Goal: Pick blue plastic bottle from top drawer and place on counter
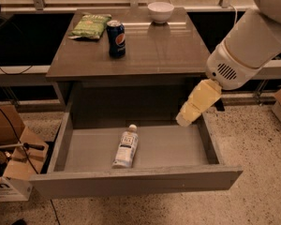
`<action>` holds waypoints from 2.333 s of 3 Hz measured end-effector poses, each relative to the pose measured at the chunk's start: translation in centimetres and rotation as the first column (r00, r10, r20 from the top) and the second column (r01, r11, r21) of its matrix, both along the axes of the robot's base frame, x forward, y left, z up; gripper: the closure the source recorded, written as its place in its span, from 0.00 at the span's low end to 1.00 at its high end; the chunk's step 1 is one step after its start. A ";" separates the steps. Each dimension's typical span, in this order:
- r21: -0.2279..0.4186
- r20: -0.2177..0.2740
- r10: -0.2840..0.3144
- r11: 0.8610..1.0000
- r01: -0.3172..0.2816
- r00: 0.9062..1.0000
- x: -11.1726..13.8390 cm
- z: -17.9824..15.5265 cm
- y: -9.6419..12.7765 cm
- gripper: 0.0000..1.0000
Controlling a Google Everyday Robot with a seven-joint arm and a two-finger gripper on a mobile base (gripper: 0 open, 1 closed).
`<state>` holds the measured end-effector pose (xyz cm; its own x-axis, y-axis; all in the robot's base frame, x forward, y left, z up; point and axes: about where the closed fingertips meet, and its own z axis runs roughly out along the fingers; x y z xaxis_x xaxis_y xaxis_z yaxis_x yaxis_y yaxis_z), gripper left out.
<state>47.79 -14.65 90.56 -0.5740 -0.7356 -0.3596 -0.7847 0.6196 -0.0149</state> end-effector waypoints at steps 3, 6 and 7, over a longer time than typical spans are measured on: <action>0.004 -0.113 -0.055 0.998 0.056 0.992 5.5 -8.1 5.9 0.00; -0.141 -0.334 -0.350 0.936 0.321 0.875 7.6 -21.9 10.8 0.00; -0.191 -0.387 -0.460 0.888 0.418 0.799 6.3 -24.6 11.9 0.00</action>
Offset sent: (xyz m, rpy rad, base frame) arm 0.0674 0.0690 -0.0861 0.0134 0.1097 -0.0579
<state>54.12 -2.77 65.99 -0.9217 -0.3861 0.0379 -0.3746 0.9111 0.1719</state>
